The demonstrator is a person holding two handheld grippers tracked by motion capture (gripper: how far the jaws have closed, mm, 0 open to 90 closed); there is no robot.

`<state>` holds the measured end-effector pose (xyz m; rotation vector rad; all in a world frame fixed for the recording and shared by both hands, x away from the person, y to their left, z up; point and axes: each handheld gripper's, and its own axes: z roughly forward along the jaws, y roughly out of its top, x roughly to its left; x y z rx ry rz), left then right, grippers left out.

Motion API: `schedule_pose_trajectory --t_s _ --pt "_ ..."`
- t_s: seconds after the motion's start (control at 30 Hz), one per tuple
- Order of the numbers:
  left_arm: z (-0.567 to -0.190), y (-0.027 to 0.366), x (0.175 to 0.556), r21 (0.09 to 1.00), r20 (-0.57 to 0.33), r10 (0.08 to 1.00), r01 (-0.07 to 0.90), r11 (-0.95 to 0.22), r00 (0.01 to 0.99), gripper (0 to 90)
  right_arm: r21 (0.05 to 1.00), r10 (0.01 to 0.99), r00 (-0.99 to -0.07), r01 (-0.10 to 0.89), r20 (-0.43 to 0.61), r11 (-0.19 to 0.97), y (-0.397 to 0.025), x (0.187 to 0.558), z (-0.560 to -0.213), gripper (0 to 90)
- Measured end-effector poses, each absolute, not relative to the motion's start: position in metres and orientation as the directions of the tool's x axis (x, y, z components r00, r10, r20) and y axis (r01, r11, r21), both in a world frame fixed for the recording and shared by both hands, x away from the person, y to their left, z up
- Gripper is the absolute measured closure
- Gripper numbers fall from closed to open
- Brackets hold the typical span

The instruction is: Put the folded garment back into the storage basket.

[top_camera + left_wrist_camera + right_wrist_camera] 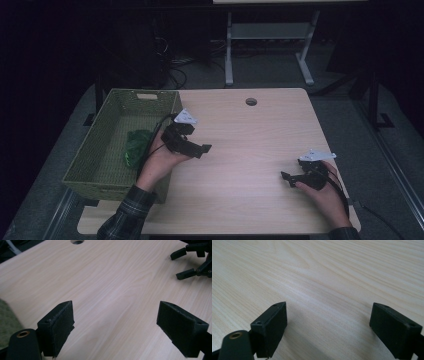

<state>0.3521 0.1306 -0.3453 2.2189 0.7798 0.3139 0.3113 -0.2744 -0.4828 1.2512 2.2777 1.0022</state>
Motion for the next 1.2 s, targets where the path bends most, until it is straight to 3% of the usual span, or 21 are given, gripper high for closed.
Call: schedule_pose_trajectory --t_s 0.37,0.73,1.2 --pt "-0.391 0.107 0.340 0.746 -0.004 0.624 0.418 -0.519 0.781 13.5 0.727 0.837 -0.546 0.586 0.028 0.358 -0.274 0.311 -0.483 14.0" --pt "-0.445 0.092 0.333 0.676 0.031 0.608 0.432 -0.598 0.794 13.4 0.727 0.837 -0.547 0.586 0.028 0.359 -0.274 0.311 -0.483 14.0" --pt "-0.460 0.090 0.332 0.640 0.027 0.607 0.453 -0.621 0.794 13.1 0.727 0.837 -0.547 0.586 0.028 0.359 -0.274 0.311 -0.483 14.0"
